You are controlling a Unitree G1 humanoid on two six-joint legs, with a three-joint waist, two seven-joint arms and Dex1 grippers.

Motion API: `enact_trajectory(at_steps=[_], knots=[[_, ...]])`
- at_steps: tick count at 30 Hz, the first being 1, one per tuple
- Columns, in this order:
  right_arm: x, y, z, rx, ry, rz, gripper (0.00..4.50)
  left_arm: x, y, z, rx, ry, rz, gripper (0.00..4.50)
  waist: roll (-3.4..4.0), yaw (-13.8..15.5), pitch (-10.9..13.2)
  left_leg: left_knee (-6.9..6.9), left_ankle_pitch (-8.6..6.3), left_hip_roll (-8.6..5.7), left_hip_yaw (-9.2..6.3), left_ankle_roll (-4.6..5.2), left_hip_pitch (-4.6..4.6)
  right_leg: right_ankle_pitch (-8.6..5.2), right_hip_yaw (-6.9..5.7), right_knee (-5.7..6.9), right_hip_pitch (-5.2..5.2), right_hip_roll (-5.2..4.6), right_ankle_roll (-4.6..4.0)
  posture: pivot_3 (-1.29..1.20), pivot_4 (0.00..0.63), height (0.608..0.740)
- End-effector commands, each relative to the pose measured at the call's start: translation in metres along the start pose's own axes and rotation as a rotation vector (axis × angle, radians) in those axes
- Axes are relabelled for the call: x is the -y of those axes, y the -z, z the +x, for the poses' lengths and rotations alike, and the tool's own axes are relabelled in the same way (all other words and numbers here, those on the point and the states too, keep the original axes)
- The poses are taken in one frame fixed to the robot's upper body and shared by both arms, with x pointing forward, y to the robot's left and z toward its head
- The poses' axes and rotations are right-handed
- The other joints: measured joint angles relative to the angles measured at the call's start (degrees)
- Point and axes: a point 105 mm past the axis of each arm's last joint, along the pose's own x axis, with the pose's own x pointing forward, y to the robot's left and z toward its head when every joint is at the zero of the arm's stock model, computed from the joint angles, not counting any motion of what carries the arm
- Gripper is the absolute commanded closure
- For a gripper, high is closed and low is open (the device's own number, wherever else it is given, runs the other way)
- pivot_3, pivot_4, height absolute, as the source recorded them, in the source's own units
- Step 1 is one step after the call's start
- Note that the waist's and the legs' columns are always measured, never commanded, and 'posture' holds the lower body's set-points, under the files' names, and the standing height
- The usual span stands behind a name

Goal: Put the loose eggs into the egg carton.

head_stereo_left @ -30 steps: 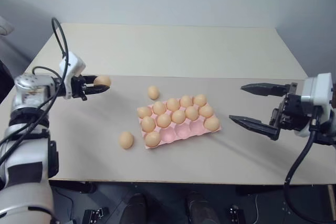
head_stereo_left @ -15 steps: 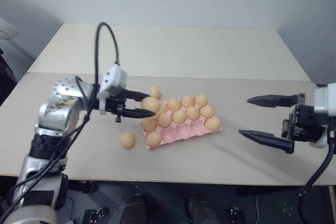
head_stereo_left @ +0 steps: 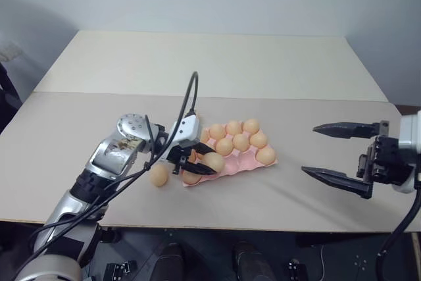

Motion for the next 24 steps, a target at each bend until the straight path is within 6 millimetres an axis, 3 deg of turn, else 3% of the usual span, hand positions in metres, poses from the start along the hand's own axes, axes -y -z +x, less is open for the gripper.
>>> enact_trajectory(at_steps=[1,7,11,14,18,24], knots=[[-0.001,-0.010,-0.001,0.029,0.015,-0.038,0.00,-0.004,-0.006,-0.003,-0.027,-0.023,0.068,1.79,0.00,-0.02,0.00,0.00,0.00,0.00,0.00,0.00,0.00,0.00,0.00,0.00,0.00,0.00,0.00,0.00,0.150,0.740],[0.002,-0.010,0.001,0.038,0.021,-0.038,0.00,-0.007,-0.013,-0.005,0.001,-0.059,0.069,0.09,0.00,0.06,0.00,0.00,0.00,0.00,0.00,0.00,0.00,0.00,-0.01,-0.01,0.00,0.00,0.01,0.00,0.150,0.740],[0.002,-0.011,0.002,0.044,0.013,-0.037,0.00,-0.007,-0.024,-0.014,0.048,-0.083,0.066,0.04,0.00,0.00,0.00,0.00,0.00,0.00,0.00,0.00,0.00,-0.01,0.00,-0.01,0.00,0.00,0.01,0.00,0.150,0.740],[0.003,-0.011,0.003,0.047,0.000,-0.038,0.00,-0.013,-0.037,-0.036,0.097,-0.149,0.049,0.04,0.00,-0.06,0.00,0.00,0.00,0.00,-0.01,0.00,0.00,-0.01,-0.01,-0.01,0.00,0.00,0.01,0.00,0.150,0.740],[0.006,-0.009,0.006,0.051,-0.025,-0.037,0.00,-0.011,-0.043,-0.079,0.146,-0.245,0.036,0.04,0.00,-0.41,0.00,-0.01,0.00,0.01,-0.01,0.00,0.02,-0.01,-0.01,-0.01,0.00,0.00,0.01,0.00,0.150,0.740],[0.016,-0.004,0.018,0.081,-0.050,-0.028,0.00,0.013,-0.030,-0.145,0.154,-0.500,-0.021,0.04,0.04,-0.64,0.02,-0.08,-0.01,0.06,0.00,0.02,0.07,-0.02,0.00,-0.03,0.00,0.01,0.01,0.00,0.150,0.740]])
